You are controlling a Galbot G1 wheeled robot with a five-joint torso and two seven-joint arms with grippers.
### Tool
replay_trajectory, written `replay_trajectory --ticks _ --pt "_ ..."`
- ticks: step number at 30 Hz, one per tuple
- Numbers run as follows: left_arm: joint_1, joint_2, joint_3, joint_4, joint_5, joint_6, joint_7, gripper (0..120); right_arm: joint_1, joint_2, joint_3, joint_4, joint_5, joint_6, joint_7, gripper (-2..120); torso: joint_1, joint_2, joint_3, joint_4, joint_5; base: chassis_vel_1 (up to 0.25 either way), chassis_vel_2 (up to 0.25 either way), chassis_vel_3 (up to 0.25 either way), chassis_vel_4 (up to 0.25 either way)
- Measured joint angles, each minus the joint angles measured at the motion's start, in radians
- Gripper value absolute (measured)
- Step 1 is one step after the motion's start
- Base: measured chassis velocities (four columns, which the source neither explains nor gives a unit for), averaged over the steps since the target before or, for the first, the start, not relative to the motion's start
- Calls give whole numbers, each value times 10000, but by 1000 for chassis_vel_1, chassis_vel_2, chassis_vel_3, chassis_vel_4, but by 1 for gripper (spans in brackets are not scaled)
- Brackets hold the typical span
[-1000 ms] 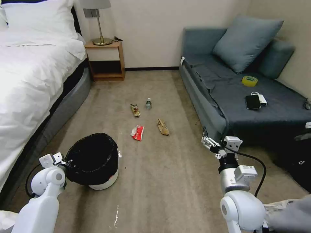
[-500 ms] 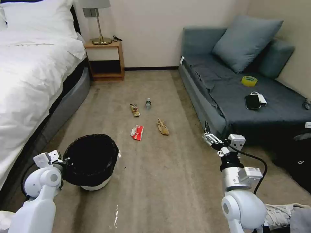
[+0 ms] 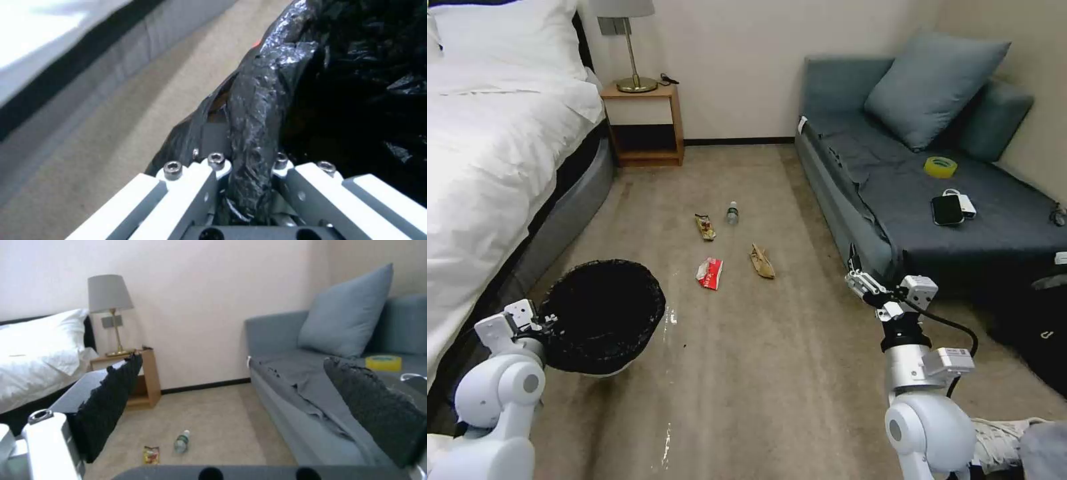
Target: Pick up the trash bin, then pick up the garbage on the floor and place it into the trash bin.
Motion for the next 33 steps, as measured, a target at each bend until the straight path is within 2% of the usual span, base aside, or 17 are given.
replay_trajectory --ticks 11,33 --pt "39 -66 -71 -250 277 -4 117 3 -32 11 -16 -47 11 127 -238 100 0 0 -1 0 -1 -42 46 39 -48" --pt "-302 46 -235 94 150 -21 136 3 -84 68 -134 -135 -8 129 -366 100 0 0 0 1 0 -192 190 193 -196"
